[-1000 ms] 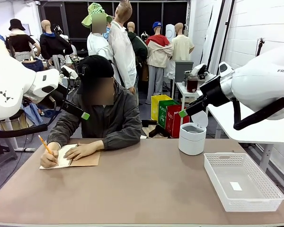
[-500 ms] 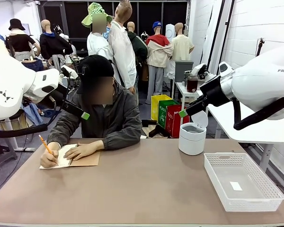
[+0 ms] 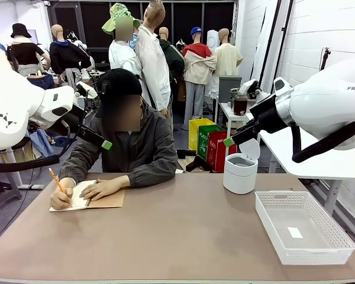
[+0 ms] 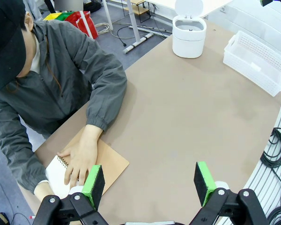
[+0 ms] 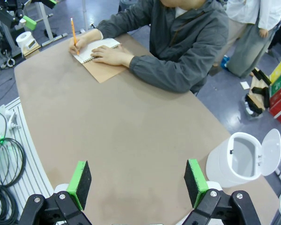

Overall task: Sort the paper based on its condition.
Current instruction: If a person hands you a paper, place it in the Organizing basket , and if it's crumpled, put it in the Trash can.

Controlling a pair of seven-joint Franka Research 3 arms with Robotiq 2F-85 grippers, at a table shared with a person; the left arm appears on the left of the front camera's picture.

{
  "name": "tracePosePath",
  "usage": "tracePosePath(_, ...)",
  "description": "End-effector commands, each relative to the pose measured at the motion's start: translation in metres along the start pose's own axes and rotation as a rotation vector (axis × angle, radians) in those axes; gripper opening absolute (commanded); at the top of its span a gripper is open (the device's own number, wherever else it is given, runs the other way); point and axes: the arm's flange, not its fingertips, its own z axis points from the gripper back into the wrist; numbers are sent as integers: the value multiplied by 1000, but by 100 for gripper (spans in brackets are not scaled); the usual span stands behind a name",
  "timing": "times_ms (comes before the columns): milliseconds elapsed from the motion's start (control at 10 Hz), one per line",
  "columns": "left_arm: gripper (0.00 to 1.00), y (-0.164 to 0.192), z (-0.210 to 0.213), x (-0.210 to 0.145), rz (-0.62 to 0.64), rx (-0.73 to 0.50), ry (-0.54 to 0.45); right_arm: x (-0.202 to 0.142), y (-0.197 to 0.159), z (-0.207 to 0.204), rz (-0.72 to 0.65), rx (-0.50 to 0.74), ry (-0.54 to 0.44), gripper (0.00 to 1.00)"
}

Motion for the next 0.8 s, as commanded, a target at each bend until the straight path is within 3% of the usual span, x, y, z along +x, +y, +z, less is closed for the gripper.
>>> tracePosePath(0,100,1,1,0,3,-6,5,-1,0,0,-3,9,1,100)
tracePosePath(700,100,1,1,0,3,-6,5,-1,0,0,-3,9,1,100)
